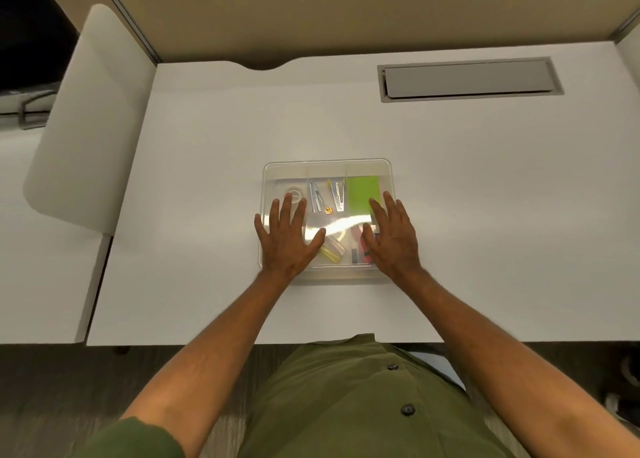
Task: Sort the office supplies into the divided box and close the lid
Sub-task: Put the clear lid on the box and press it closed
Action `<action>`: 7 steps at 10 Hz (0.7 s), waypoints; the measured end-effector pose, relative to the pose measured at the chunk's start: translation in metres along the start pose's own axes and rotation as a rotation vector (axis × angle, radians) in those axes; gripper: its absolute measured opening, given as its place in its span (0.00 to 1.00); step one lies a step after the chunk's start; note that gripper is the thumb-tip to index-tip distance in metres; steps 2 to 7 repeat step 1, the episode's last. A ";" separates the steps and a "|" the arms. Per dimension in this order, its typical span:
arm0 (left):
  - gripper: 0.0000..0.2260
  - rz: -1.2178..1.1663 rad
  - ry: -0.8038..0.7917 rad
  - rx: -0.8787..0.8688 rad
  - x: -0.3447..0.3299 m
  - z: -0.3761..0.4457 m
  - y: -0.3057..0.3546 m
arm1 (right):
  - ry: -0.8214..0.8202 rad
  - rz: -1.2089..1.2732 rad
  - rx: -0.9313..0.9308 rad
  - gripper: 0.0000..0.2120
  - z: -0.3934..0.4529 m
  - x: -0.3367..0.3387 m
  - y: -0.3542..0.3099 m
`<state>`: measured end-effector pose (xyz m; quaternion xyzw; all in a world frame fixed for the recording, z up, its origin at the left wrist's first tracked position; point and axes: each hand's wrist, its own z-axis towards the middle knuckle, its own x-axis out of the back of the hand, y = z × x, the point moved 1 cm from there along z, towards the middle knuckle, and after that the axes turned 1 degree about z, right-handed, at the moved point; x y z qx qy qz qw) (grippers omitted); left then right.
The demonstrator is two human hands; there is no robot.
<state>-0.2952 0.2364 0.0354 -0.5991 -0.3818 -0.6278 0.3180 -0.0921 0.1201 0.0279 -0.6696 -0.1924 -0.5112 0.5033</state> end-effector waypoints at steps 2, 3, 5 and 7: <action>0.33 -0.086 0.025 -0.018 0.006 0.015 -0.004 | 0.008 -0.001 0.014 0.28 0.013 0.007 0.003; 0.33 -0.086 0.025 -0.018 0.006 0.015 -0.004 | 0.008 -0.001 0.014 0.28 0.013 0.007 0.003; 0.33 -0.086 0.025 -0.018 0.006 0.015 -0.004 | 0.008 -0.001 0.014 0.28 0.013 0.007 0.003; 0.33 -0.086 0.025 -0.018 0.006 0.015 -0.004 | 0.008 -0.001 0.014 0.28 0.013 0.007 0.003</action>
